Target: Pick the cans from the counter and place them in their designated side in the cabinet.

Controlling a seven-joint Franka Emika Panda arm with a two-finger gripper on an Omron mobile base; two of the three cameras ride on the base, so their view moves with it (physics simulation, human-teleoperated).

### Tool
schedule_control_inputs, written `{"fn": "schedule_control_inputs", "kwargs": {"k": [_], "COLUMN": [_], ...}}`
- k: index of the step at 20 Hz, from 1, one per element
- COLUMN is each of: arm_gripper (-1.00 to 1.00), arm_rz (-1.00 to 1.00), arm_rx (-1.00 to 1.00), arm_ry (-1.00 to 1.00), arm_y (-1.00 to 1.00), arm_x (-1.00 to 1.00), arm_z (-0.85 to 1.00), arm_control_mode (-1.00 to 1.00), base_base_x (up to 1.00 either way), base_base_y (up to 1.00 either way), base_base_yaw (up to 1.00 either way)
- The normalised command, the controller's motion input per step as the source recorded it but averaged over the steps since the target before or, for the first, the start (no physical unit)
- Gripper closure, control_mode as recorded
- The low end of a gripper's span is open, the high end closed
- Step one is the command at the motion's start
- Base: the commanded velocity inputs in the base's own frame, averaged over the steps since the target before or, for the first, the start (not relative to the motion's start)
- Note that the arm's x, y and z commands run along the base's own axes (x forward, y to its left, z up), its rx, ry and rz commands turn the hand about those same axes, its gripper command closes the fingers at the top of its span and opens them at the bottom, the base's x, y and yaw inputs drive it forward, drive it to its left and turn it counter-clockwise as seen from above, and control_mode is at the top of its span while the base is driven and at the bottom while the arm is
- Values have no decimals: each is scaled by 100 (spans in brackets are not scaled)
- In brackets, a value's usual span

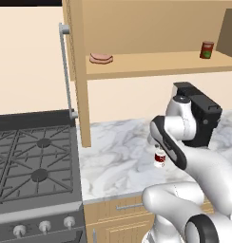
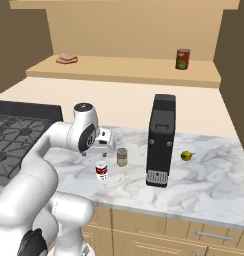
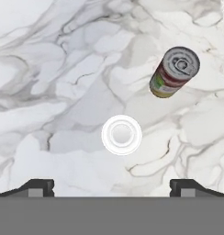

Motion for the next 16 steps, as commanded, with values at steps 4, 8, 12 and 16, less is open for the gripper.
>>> {"fn": "schedule_control_inputs", "kwargs": {"k": [4, 8, 12, 16], "arm_gripper": [-100, -100, -100, -100], "arm_rz": [0, 0, 0, 0], "arm_rx": [0, 0, 0, 0], "arm_ry": [1, 1, 1, 2], "arm_y": [-4, -4, -2, 0], "arm_x": [8, 7, 8, 7], "arm_z": [-20, -20, -19, -19], "arm_control_mode": [-100, -100, -100, -100], "base_base_x": [0, 0, 0, 0], "base_base_y": [0, 0, 0, 0], "base_base_yaw": [0, 0, 0, 0]}}
